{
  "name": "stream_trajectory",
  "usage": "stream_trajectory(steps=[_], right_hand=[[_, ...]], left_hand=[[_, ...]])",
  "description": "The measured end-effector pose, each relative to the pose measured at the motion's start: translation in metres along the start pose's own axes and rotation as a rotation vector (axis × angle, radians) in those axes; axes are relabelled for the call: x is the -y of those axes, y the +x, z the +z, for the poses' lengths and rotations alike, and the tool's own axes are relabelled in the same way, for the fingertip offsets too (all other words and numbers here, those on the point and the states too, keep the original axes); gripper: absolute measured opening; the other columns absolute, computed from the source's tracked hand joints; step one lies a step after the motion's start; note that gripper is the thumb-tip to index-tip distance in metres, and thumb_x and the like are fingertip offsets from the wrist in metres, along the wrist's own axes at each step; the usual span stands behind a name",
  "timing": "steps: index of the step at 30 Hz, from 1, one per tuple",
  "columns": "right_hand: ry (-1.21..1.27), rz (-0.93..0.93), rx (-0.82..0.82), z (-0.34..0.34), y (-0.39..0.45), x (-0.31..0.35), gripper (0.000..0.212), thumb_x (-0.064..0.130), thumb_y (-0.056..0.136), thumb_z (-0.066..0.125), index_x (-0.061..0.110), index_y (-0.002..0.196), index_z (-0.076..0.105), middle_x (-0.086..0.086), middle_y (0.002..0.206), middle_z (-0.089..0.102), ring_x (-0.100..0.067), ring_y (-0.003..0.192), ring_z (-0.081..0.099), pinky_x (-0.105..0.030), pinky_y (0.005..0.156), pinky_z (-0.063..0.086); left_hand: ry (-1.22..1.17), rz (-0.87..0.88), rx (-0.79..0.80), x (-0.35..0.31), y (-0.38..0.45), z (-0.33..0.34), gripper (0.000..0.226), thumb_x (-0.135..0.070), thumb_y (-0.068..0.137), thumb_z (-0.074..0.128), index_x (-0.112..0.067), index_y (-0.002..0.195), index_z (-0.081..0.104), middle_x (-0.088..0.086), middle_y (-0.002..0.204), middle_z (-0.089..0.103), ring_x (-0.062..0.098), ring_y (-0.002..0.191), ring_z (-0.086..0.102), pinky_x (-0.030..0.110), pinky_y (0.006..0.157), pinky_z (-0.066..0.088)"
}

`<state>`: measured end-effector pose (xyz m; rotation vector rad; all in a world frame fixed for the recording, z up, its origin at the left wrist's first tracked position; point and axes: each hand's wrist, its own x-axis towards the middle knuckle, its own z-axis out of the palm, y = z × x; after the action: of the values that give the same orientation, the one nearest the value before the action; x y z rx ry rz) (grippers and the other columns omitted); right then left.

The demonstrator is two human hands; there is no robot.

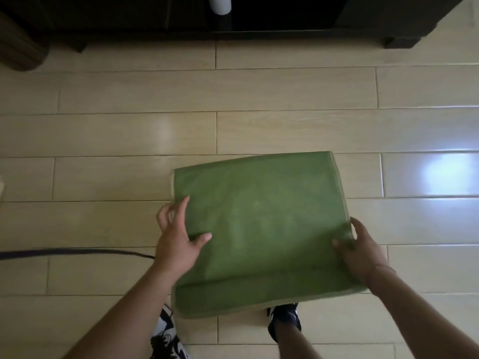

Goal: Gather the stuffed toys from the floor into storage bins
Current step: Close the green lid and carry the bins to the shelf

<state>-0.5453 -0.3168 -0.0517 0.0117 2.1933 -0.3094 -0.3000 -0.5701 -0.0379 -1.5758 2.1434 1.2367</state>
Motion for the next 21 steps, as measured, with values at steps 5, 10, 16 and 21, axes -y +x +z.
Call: stream_trajectory(steps=[5,10,16,21], right_hand=[[0.006,0.15,0.001,0.04,0.013,-0.021,0.057,0.024,0.097,0.061,0.018,0.147,0.034,-0.025,0.134,0.053,-0.044,0.119,0.055,-0.051,0.104,0.045],[0.137,0.145,-0.081,0.068,0.034,-0.03,0.071,0.036,0.099,0.054,0.025,0.157,0.015,-0.022,0.146,0.034,-0.047,0.13,0.042,-0.051,0.114,0.033],[0.586,-0.067,-0.02,0.07,0.052,-0.052,0.055,0.016,0.098,0.057,0.028,0.147,0.036,-0.004,0.138,0.056,-0.027,0.126,0.053,-0.057,0.113,0.041],[0.861,0.01,-0.024,0.066,0.051,-0.069,0.039,0.004,0.098,0.056,0.021,0.134,0.058,-0.004,0.119,0.069,-0.026,0.112,0.062,-0.054,0.109,0.047]], left_hand=[[0.151,-0.153,0.002,0.019,-0.002,0.04,0.117,-0.031,0.075,0.078,-0.034,0.15,-0.012,0.006,0.146,0.005,0.03,0.125,0.04,0.035,0.098,0.046],[0.292,-0.214,-0.269,0.029,0.006,0.066,0.125,-0.044,0.063,0.084,-0.035,0.15,-0.005,0.014,0.154,0.006,0.042,0.13,0.023,0.053,0.108,0.03],[-0.471,-0.478,-0.098,0.051,0.021,0.07,0.095,-0.027,0.063,0.088,-0.024,0.138,0.03,0.001,0.129,0.052,0.026,0.12,0.05,0.042,0.105,0.04],[-0.477,-0.375,-0.064,0.038,0.024,0.076,0.071,-0.017,0.069,0.085,-0.028,0.124,0.041,-0.007,0.118,0.057,0.02,0.111,0.056,0.035,0.097,0.044]])
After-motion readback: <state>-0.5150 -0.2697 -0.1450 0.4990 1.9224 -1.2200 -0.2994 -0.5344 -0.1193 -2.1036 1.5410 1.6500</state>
